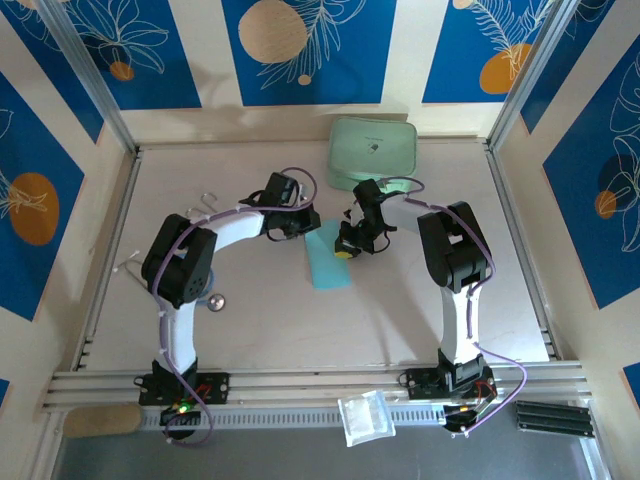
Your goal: Fold a paper plane with a square sheet of paper (pick it up from the middle)
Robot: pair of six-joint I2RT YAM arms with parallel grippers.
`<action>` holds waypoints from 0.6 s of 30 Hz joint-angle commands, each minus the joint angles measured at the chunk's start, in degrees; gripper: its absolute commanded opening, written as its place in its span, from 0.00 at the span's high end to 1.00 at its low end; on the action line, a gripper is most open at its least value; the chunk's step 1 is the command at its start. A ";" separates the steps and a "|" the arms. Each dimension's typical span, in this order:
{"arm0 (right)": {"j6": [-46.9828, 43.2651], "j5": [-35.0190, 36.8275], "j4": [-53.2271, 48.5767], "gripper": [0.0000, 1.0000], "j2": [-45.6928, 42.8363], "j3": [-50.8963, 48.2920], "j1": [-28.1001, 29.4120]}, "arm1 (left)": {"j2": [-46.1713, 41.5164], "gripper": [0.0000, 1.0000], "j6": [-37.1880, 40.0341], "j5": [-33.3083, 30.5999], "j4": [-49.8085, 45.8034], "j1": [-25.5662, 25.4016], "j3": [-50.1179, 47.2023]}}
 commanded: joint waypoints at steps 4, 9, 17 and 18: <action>-0.37 16.48 -5.04 0.99 7.02 -3.63 -1.43 | 4.04 0.94 1.23 -2.59 -2.85 1.36 2.45; -0.41 16.57 -4.98 0.99 6.99 -3.84 -1.65 | 5.69 0.94 2.12 -3.33 -2.88 3.00 1.63; -0.62 17.20 -5.11 0.99 7.21 -3.84 -1.76 | 7.32 0.95 4.07 -6.24 -4.68 6.78 0.98; -0.77 17.32 -5.21 0.99 7.21 -3.79 -1.76 | 7.41 0.95 4.75 -6.66 -5.30 7.37 1.16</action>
